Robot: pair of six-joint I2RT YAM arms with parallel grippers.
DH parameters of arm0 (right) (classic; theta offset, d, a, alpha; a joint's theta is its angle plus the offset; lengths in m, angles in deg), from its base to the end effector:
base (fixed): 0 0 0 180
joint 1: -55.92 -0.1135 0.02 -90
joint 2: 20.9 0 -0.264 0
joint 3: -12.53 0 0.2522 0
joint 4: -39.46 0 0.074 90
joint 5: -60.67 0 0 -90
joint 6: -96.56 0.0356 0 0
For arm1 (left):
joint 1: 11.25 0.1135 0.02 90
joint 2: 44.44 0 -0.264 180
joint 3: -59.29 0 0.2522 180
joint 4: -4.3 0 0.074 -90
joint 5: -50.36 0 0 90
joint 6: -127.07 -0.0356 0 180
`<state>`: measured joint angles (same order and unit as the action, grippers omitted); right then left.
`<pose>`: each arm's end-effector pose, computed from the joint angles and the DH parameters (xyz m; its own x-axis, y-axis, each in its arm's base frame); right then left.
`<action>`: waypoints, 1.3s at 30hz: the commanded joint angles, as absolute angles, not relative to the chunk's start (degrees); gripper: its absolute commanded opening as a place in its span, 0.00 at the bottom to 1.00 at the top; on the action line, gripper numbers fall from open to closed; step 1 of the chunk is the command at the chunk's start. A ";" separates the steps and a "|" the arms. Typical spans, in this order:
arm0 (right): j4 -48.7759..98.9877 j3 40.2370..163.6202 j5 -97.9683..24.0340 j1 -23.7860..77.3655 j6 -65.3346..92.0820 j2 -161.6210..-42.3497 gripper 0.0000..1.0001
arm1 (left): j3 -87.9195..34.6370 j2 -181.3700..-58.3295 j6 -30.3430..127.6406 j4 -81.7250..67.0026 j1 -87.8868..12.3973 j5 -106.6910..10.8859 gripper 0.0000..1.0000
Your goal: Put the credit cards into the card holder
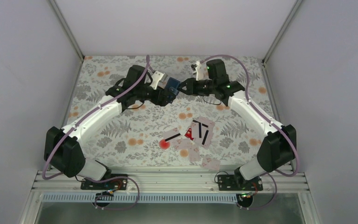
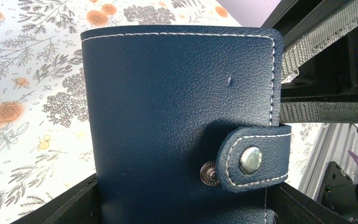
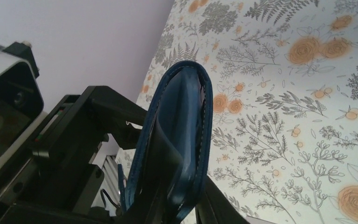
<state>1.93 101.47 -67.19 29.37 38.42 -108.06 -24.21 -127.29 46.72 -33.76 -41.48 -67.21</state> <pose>0.2960 0.1724 0.3254 -0.8654 0.0335 -0.5000 -0.4023 0.5486 0.7329 0.2709 -0.1769 0.3142 -0.6455 0.2042 -0.7359 0.6651 0.6239 -0.4103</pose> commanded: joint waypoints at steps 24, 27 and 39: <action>-7.12 106.96 -64.96 29.36 38.27 -111.92 0.04 | -25.93 -119.34 36.96 -39.19 -37.80 -65.19 1.00; -7.95 108.27 -65.55 29.29 41.30 -113.98 0.04 | -24.67 -119.39 37.08 -39.26 -39.99 -61.02 1.00; -11.98 113.59 -64.44 28.55 45.86 -118.97 0.04 | -25.48 -123.98 36.50 -39.33 -48.16 -43.51 1.00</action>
